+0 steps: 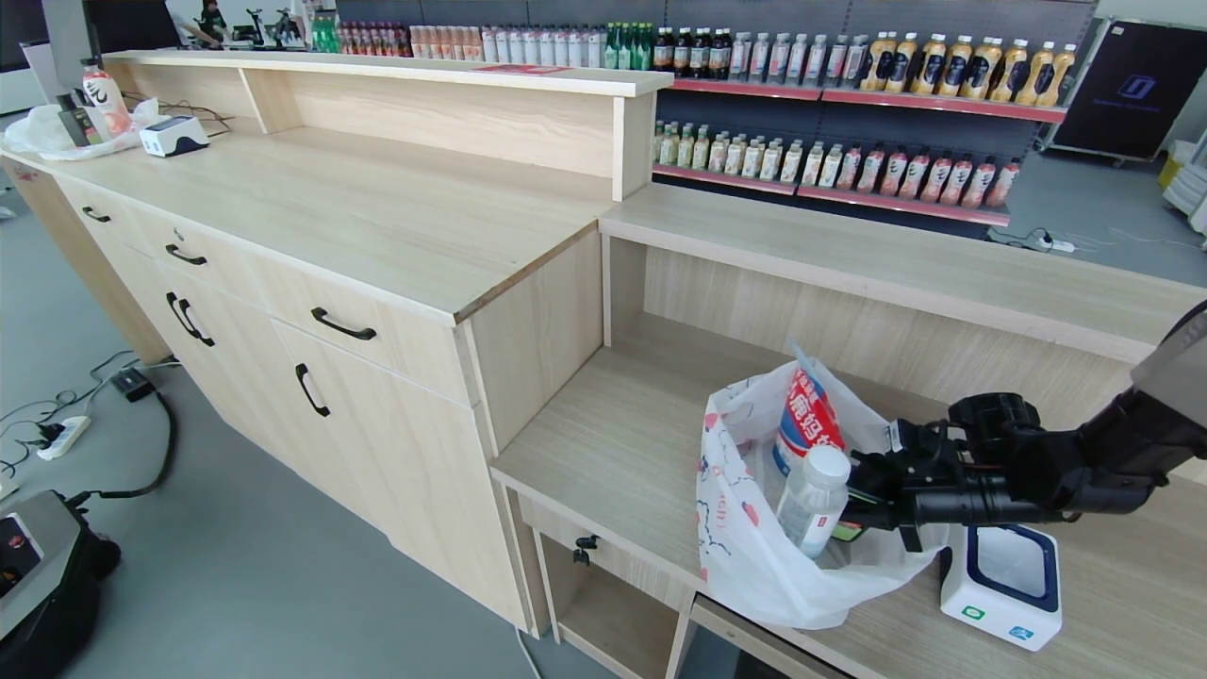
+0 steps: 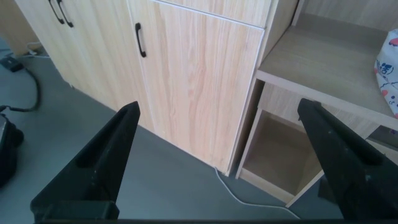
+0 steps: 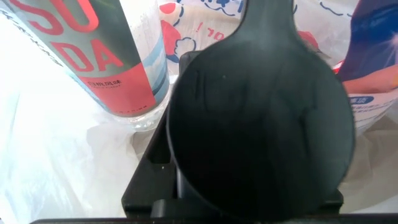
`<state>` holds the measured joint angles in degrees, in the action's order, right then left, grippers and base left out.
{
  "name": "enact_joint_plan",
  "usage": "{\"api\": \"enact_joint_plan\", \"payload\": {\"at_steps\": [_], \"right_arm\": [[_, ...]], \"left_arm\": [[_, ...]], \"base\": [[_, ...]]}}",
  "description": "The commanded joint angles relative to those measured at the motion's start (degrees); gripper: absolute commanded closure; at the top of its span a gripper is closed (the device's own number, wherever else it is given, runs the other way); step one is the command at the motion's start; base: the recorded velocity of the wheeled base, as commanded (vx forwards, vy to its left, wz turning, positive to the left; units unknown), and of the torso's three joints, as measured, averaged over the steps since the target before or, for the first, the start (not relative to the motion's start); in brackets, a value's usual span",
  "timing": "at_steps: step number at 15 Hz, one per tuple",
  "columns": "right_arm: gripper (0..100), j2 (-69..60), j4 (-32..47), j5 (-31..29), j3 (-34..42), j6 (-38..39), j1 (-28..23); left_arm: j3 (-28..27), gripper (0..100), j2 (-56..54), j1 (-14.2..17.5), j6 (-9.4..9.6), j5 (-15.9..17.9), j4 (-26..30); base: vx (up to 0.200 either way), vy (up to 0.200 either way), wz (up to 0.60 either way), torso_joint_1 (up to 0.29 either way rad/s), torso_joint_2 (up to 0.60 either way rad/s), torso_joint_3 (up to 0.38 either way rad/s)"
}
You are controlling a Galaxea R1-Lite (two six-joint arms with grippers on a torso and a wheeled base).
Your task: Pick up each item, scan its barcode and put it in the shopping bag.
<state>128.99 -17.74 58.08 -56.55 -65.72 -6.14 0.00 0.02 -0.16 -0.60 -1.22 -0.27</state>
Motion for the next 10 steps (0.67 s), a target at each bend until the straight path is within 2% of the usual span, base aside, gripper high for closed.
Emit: {"api": "enact_joint_plan", "payload": {"at_steps": [1,10], "right_arm": [[100,-0.1,0.0,0.0,0.7,-0.2,0.0],[100,0.3,0.1,0.0,1.4,-1.6,-0.8]], "left_arm": [[0.0,0,0.0,0.0,-0.02,0.0,0.0],[0.0,0,0.0,0.0,-0.02,0.0,0.0]], "base": [[0.000,0.000,0.00,0.000,0.00,0.000],[0.000,0.000,0.00,0.000,0.00,0.000]]}}
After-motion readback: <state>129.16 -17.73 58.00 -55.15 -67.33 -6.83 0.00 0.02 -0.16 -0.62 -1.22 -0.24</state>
